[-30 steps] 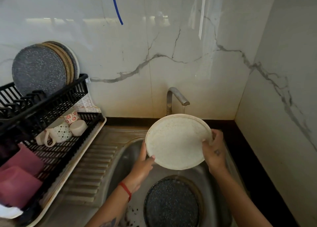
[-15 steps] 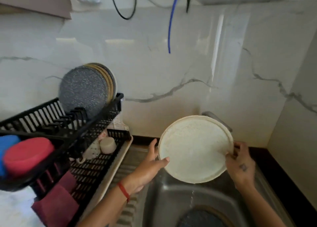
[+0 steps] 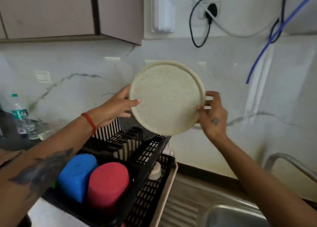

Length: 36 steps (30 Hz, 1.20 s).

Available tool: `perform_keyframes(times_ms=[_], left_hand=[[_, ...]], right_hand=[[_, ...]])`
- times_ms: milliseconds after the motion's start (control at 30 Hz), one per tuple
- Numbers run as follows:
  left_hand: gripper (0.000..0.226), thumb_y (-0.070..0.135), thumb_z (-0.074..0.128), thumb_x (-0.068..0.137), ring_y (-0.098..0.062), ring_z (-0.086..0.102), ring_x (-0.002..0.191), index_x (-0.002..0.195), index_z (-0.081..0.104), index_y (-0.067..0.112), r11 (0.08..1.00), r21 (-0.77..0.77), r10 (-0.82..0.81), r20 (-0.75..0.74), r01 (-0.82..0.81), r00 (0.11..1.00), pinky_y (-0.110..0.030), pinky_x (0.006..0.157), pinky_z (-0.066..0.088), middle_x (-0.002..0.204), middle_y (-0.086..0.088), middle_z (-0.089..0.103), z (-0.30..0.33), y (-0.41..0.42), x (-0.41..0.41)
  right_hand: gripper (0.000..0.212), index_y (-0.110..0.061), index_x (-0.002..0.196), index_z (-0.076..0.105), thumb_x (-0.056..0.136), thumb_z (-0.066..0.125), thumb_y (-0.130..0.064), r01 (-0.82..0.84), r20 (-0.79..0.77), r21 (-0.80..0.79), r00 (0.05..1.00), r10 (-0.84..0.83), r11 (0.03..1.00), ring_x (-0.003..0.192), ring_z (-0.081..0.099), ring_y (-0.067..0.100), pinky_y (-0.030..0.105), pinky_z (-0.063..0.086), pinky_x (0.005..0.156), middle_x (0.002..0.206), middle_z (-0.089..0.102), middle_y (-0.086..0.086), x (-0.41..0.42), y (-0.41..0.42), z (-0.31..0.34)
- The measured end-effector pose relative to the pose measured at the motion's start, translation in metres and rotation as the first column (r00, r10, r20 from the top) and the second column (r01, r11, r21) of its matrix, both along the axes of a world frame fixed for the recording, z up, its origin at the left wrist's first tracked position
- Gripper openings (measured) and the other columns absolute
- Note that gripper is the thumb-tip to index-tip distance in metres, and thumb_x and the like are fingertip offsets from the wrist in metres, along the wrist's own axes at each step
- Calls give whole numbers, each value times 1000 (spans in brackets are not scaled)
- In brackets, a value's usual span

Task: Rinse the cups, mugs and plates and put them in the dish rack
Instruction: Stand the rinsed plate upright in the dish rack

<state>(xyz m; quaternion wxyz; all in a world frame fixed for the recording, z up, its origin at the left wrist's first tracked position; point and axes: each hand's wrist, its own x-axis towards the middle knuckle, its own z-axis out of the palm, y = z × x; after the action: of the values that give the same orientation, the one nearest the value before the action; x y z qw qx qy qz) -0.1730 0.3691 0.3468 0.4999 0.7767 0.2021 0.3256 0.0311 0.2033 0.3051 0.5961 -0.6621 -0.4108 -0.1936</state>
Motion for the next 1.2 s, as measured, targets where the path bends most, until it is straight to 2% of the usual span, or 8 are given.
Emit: perform_keyframes(times_ms=[167, 267, 367, 667, 767, 900, 1033, 1200], left_hand=[[47, 10, 58, 94, -18, 59, 106, 127, 43, 40, 992, -71, 106, 58, -102, 993, -46, 97, 48, 112, 14, 55, -11, 73, -17], [57, 1, 57, 92, -7, 59, 96, 135, 42, 36, 988, -112, 116, 98, -105, 988, -25, 67, 57, 110, 14, 54, -25, 98, -16], [61, -2, 57, 91, -2, 57, 96, 139, 40, 33, 988, -109, 118, 93, -107, 989, -14, 58, 54, 107, 19, 53, -38, 114, -14], [64, 6, 63, 90, -19, 52, 118, 141, 34, 31, 982, -131, 129, -64, -136, 990, -38, 88, 49, 116, 13, 53, -59, 139, -15], [64, 12, 64, 90, -22, 48, 123, 143, 32, 29, 978, -146, 125, -169, -151, 978, -48, 101, 42, 131, 2, 51, -63, 142, -10], [69, 19, 64, 91, -20, 43, 124, 146, 26, 33, 984, -122, 94, -267, -130, 959, -45, 94, 38, 137, 5, 47, -62, 139, -3], [80, 23, 62, 93, -26, 31, 139, 154, 11, 22, 987, -96, 85, -391, -132, 916, -48, 107, 35, 156, -3, 26, -59, 124, 6], [70, 31, 58, 95, -22, 27, 142, 153, 18, 26, 990, 139, 62, -417, -4, 907, -35, 109, 30, 159, -2, 17, -39, 73, 18]], right_hand=[[31, -13, 121, 45, 92, 48, -3, -15, 36, -36, 999, 17, 999, 75, 53, 14, 29, 44, 64, 85, 53, -6, -15, 98, -7], [31, -16, 122, 43, 93, 46, -5, -10, -10, -62, 1000, 10, 998, 78, 56, 20, 34, 47, 67, 86, 52, -4, -16, 133, -21], [34, -18, 125, 41, 93, 47, -8, -1, -47, -70, 999, -2, 998, 80, 56, 20, 34, 47, 69, 87, 52, -3, -18, 148, -38], [29, -14, 118, 42, 91, 49, -5, -16, 28, -174, 999, 22, 985, 77, 57, 20, 29, 44, 60, 87, 56, 0, -30, 150, -60], [32, -12, 118, 46, 87, 53, -7, 92, 89, -312, 994, -67, 945, 85, 58, 25, 29, 39, 61, 103, 56, 5, -33, 147, -61], [38, -10, 124, 44, 86, 49, -6, 173, 73, -470, 985, -157, 865, 93, 58, 27, 30, 43, 65, 118, 52, 11, -37, 144, -58], [55, -7, 138, 35, 86, 52, -5, 154, 89, -557, 988, -125, 816, 105, 54, 26, 30, 51, 82, 136, 33, 12, -39, 138, -55], [64, -15, 145, 32, 87, 56, -26, -55, 68, -356, 994, 85, 933, 119, 43, 21, 31, 45, 94, 133, 35, 6, -40, 101, -67]])
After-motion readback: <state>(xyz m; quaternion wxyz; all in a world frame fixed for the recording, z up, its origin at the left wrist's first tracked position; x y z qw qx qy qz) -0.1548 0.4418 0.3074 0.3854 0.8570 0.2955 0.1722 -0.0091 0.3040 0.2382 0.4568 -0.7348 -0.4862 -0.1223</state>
